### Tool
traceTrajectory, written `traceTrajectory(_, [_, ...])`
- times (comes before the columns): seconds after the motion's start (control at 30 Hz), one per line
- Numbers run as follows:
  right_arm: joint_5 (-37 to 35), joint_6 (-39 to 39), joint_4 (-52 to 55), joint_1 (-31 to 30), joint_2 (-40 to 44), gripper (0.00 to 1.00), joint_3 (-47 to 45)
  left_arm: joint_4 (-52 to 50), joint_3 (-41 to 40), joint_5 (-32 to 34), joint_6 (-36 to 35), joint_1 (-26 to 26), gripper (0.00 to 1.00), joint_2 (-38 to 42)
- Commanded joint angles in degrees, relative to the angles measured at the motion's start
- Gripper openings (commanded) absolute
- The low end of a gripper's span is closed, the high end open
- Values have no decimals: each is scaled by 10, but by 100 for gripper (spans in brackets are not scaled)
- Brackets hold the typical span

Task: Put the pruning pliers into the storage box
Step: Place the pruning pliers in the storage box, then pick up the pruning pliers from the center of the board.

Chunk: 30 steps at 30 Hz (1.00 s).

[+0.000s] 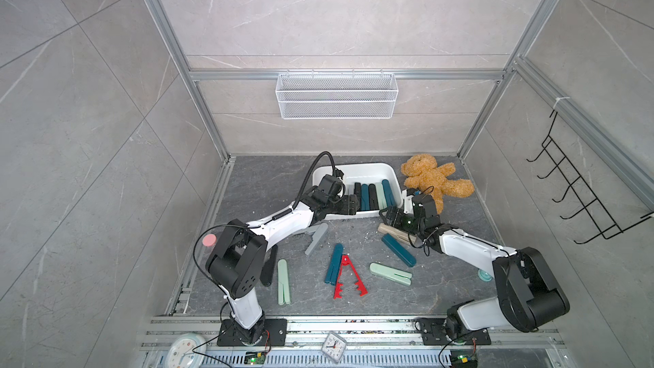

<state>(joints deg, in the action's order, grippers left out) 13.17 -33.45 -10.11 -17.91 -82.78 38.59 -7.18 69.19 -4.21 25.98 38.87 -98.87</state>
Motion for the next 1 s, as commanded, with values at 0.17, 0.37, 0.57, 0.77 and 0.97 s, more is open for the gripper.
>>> traceTrajectory(0.17, [-10,6,-2,2,16,81,-1,55,-54,66,-14,24,89,79])
traceTrajectory(0.37, [-12,5,-2,2,17,81,-3,56,-95,100,-10,33,91,118])
traceTrajectory(0.57, [-12,5,-2,2,17,82,-3,45,-133,128,-7,40,92,156])
traceTrajectory(0.77, [-14,3,-2,2,17,82,-3,7,-153,161,10,41,91,173])
traceTrajectory(0.97, [-18,2,-2,2,20,82,-7,-11,-185,176,36,48,89,190])
